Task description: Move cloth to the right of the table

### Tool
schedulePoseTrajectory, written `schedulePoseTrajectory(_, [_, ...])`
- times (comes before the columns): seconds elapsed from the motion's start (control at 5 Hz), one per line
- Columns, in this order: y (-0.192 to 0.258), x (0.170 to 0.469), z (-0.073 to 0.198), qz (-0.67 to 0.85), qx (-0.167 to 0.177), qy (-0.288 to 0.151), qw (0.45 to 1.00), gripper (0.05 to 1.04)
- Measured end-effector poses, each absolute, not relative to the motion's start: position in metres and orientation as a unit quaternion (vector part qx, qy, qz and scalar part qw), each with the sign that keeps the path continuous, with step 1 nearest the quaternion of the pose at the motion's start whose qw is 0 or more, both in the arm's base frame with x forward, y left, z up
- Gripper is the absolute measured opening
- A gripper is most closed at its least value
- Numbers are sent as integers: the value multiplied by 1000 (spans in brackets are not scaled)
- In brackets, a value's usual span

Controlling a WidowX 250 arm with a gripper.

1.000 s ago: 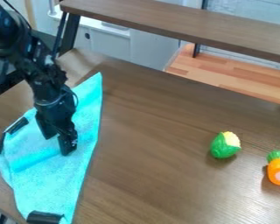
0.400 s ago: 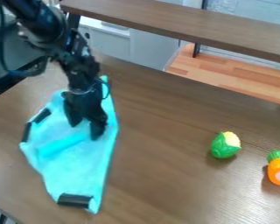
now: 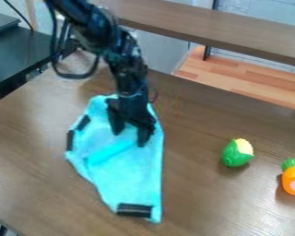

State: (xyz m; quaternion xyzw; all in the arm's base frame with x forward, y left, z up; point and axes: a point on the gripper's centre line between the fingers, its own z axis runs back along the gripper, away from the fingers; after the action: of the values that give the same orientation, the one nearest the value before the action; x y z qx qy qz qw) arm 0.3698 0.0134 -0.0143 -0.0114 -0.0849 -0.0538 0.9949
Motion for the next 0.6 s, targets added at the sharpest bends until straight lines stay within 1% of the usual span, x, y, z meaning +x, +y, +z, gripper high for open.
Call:
schedulePoseTrajectory(0.4, [-16,397,-13,-50,-17,-91,994,1001])
schedulePoseTrajectory(0.6, [-14,397,-14,-56,-5,-92,994,1001])
